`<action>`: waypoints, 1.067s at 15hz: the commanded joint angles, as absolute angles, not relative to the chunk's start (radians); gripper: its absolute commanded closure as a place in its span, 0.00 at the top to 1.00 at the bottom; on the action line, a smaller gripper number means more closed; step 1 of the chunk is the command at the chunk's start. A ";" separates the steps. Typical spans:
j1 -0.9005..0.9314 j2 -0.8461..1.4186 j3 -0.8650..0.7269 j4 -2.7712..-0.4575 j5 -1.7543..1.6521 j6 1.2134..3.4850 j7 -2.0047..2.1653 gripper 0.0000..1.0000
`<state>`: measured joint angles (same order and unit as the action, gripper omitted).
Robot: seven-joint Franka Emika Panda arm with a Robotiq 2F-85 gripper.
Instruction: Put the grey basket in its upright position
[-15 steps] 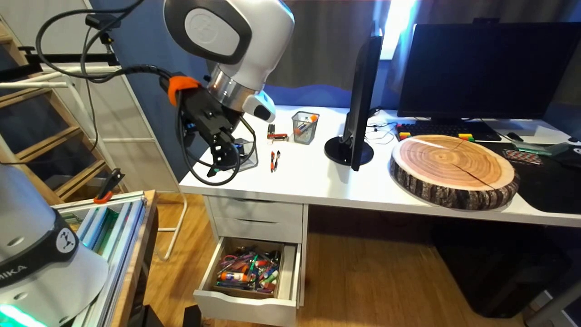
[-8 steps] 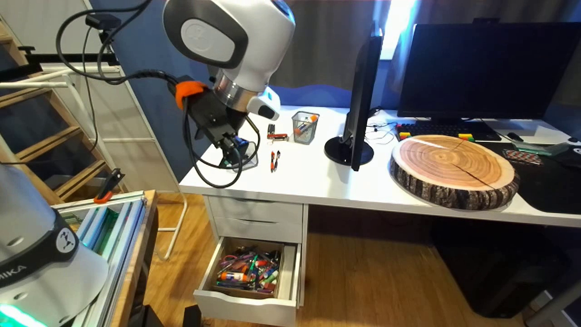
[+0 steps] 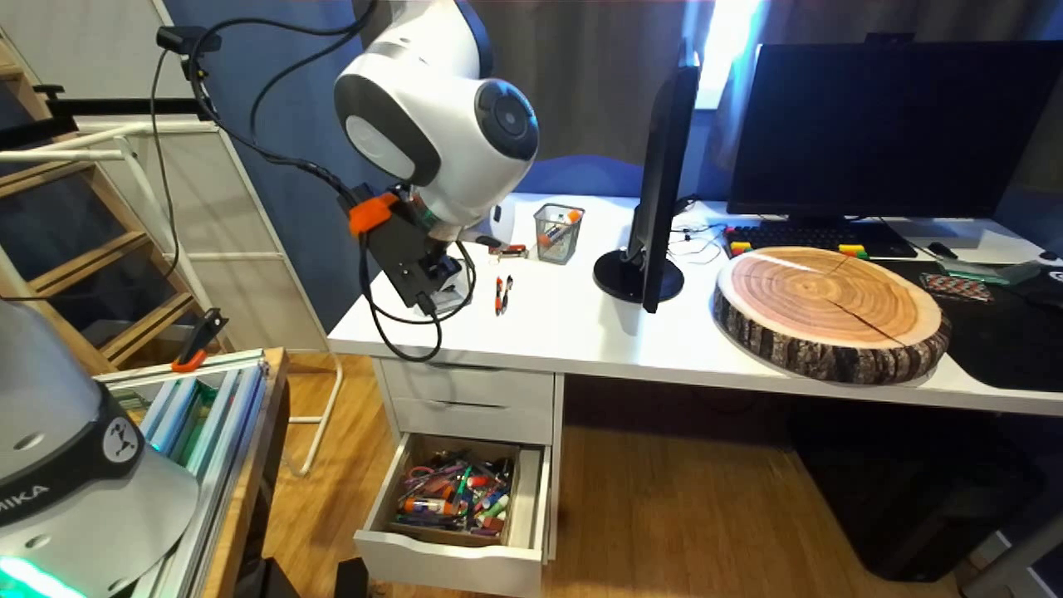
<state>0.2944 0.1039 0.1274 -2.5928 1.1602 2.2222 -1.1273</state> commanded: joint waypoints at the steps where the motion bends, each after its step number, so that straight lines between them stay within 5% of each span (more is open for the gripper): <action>1: 0.257 0.274 0.187 -2.490 1.352 2.181 -1.319 1.00; 16: 0.279 0.619 0.188 -2.249 1.587 2.148 -1.382 1.00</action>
